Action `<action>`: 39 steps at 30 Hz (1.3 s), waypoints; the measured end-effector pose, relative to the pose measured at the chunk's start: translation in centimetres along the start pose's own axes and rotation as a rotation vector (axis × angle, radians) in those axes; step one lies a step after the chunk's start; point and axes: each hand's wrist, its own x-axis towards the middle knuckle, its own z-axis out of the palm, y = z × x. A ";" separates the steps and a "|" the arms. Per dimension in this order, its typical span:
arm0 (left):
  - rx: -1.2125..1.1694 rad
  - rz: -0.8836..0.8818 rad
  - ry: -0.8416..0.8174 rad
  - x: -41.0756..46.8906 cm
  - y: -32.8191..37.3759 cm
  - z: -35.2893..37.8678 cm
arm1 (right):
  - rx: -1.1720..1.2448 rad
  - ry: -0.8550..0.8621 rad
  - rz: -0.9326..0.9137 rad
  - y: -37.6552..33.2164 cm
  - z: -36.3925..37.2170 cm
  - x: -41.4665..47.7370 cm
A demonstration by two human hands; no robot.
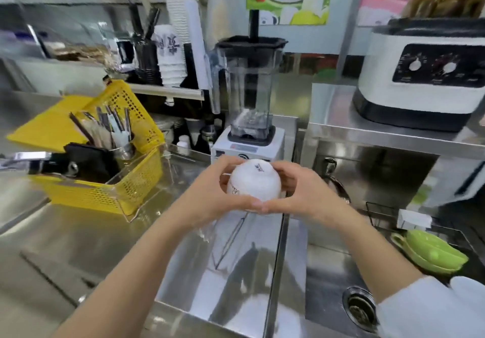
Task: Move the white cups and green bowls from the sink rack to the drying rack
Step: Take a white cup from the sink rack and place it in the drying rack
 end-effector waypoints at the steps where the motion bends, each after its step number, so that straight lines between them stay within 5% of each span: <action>1: 0.034 0.010 0.005 0.0 -0.4 -1.6 | -0.035 0.000 -0.023 -0.5 1.1 1.2; 17: 0.259 -0.186 -0.071 5.1 -11.8 -17.2 | -0.267 -0.089 0.103 -0.1 16.1 17.1; 31: 0.289 -0.108 -0.064 7.6 -15.0 -18.7 | -0.236 -0.028 0.264 1.5 19.4 22.0; 39: 0.448 -0.056 0.082 6.8 -13.6 -17.1 | -0.327 -0.014 0.134 0.7 17.3 19.7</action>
